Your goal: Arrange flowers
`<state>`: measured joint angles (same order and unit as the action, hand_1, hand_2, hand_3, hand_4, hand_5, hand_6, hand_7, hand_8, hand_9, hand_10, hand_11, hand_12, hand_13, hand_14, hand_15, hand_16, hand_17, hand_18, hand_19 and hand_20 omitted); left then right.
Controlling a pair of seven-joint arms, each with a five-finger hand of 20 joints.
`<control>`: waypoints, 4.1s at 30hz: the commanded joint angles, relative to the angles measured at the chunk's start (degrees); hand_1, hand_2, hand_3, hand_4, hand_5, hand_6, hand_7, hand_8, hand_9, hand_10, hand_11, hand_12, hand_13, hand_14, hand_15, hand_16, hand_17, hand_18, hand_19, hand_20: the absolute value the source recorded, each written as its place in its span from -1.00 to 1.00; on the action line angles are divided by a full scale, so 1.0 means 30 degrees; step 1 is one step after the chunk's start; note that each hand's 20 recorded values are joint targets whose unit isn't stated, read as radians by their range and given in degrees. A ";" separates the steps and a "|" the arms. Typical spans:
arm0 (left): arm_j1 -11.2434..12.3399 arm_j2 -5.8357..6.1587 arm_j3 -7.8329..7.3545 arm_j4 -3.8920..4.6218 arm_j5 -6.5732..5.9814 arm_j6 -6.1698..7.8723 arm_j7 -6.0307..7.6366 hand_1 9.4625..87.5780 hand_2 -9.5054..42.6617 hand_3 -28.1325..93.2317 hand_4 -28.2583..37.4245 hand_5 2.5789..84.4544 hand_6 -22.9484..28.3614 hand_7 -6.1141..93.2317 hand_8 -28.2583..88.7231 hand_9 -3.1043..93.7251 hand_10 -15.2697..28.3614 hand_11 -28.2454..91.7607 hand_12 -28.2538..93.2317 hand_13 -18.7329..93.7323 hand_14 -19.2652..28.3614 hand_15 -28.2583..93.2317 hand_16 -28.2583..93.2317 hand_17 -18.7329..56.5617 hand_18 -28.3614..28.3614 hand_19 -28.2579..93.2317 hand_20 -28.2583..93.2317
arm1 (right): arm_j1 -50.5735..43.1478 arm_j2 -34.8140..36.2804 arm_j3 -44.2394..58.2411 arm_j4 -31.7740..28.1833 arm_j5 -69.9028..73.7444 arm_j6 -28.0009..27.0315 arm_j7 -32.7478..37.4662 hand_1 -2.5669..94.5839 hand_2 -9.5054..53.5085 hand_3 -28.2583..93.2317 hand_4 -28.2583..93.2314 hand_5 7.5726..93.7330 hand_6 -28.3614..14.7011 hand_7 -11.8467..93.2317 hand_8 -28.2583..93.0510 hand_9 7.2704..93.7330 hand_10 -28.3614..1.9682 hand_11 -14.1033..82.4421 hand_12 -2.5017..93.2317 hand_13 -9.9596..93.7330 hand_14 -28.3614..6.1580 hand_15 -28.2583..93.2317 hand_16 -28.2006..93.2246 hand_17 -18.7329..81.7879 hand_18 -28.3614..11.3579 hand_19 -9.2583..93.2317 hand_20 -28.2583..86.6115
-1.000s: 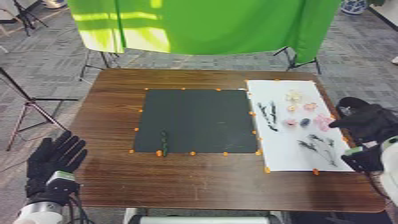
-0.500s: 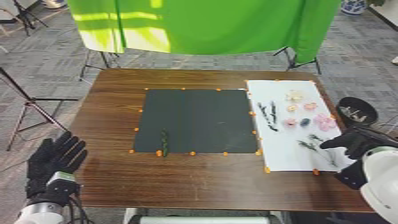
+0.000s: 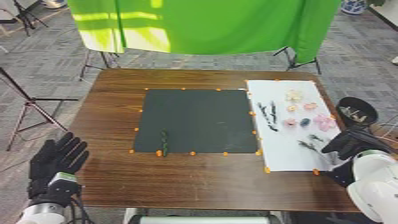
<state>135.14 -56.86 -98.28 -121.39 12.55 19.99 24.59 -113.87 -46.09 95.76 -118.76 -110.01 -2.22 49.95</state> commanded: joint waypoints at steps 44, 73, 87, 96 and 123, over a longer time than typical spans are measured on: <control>-0.0132 0.0211 0.0231 0.0045 -0.0083 -0.0139 -0.0265 -0.45 -0.02 0.62 -1.00 0.05 0.34 -0.51 -0.68 -0.16 0.51 0.00 -0.38 -0.19 0.58 0.23 -0.73 -0.68 0.56 0.14 -0.42 | 0.0558 0.0661 -0.1834 -0.1653 -0.1302 0.3944 -0.1413 0.21 -1.00 0.65 -0.98 0.78 0.34 -0.51 -0.47 0.87 0.09 -0.57 -0.44 0.68 0.08 -0.11 -0.01 0.09 -0.55 0.75 -0.12; -0.2343 0.1843 0.1257 -0.0389 0.3163 -0.0217 -0.0966 -0.46 -0.03 0.62 -1.00 0.05 0.34 -0.53 -0.68 -0.16 0.51 -0.01 -0.38 -0.20 0.58 0.22 -0.73 -0.68 0.56 0.15 -0.43 | 1.1207 -0.3626 -1.5452 0.2101 -0.2693 0.3141 -0.3471 0.20 -1.00 0.64 -0.98 0.81 0.36 -0.54 -0.48 0.90 0.10 -0.56 -0.45 0.74 0.07 -0.08 -0.03 0.13 -0.59 0.80 -0.12; -0.3569 0.1919 0.2737 -0.0180 0.2662 0.0072 -0.1435 -0.45 -0.03 0.62 -1.00 0.06 0.34 -0.52 -0.68 -0.15 0.51 -0.01 -0.38 -0.19 0.58 0.22 -0.73 -0.68 0.57 0.15 -0.43 | 1.5770 -0.7239 -2.0786 0.6708 -0.4592 0.6143 0.0420 0.21 -1.00 0.64 -0.96 0.83 0.31 -0.55 -0.47 0.93 0.02 -0.56 -0.45 0.81 -0.02 -0.05 -0.08 0.21 -0.68 0.86 -0.15; -0.3870 0.1718 0.2890 0.0008 0.2785 -0.0222 -0.2072 -0.45 -0.03 0.62 -1.00 0.07 0.34 -0.52 -0.68 -0.15 0.51 0.00 -0.38 -0.19 0.58 0.22 -0.73 -0.68 0.57 0.15 -0.43 | 1.5807 -0.7231 -2.0925 0.7288 -0.4938 0.5686 0.1340 0.17 -1.00 0.64 -0.94 0.74 0.16 -0.57 -0.45 0.84 -0.08 -0.51 -0.47 0.76 -0.06 0.01 -0.13 0.21 -0.73 0.92 -0.23; -0.2911 0.1321 0.2052 -0.0025 0.2255 -0.0451 -0.2098 -0.44 -0.04 0.62 -1.00 0.07 0.35 -0.52 -0.68 -0.12 0.51 0.04 -0.35 -0.17 0.60 0.28 -0.72 -0.67 0.56 0.15 -0.42 | 1.3457 -0.5130 -1.9188 0.4140 -0.7091 0.1484 -0.1036 -0.14 -0.79 0.76 -0.89 0.43 0.05 -0.56 -0.70 0.49 -0.34 -0.47 -0.65 0.61 -0.19 0.12 -0.24 0.16 -0.73 0.98 -0.37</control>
<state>125.12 -52.38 -91.73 -121.45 19.66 19.48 18.56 -73.25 -62.94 37.79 -107.05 -129.74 8.36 49.47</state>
